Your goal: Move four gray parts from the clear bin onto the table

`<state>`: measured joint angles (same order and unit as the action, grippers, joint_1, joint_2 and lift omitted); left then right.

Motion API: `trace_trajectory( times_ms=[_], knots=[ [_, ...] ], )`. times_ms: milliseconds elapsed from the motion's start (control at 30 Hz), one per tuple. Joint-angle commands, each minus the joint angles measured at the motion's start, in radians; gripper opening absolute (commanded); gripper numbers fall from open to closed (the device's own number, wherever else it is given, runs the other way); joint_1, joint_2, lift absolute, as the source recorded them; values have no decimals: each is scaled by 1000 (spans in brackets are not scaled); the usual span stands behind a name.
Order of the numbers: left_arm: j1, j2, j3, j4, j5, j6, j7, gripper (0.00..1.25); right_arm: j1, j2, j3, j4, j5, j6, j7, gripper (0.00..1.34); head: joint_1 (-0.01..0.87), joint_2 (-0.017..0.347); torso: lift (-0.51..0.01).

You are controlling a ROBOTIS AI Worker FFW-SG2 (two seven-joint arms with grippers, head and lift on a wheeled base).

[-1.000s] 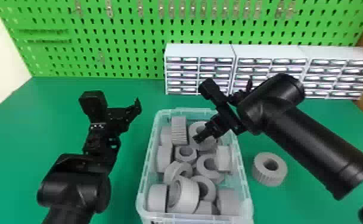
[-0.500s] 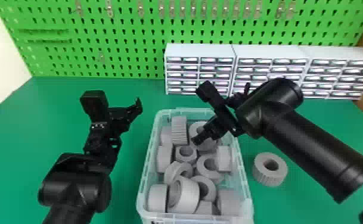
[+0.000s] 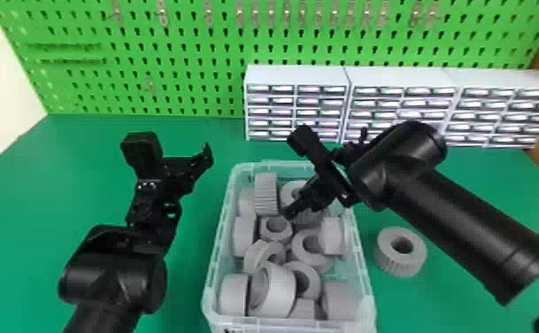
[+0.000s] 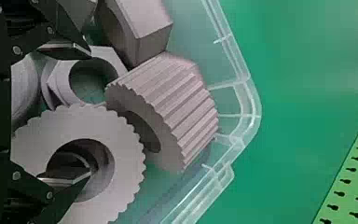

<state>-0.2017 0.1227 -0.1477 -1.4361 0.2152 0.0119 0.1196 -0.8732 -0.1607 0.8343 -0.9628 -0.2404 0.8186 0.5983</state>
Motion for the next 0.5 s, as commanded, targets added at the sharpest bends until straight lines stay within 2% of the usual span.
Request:
trace_trajectory(
  times_ms=[0, 333, 467],
  knots=[
    [-4, 0, -3, 3, 1, -3, -1, 1155, 0, -2, 2, 9, 0, -3, 0, 951, 693, 72, -52],
    [-5, 0, -3, 5, 4, -7, 0, 1155, 2, -6, 8, 27, -7, -3, 0, 928, 693, 72, -52],
    [-7, 0, -3, 6, 6, -9, 0, 1155, 2, -6, 8, 29, -7, 1, 0, 842, 693, 72, -52]
  ],
)
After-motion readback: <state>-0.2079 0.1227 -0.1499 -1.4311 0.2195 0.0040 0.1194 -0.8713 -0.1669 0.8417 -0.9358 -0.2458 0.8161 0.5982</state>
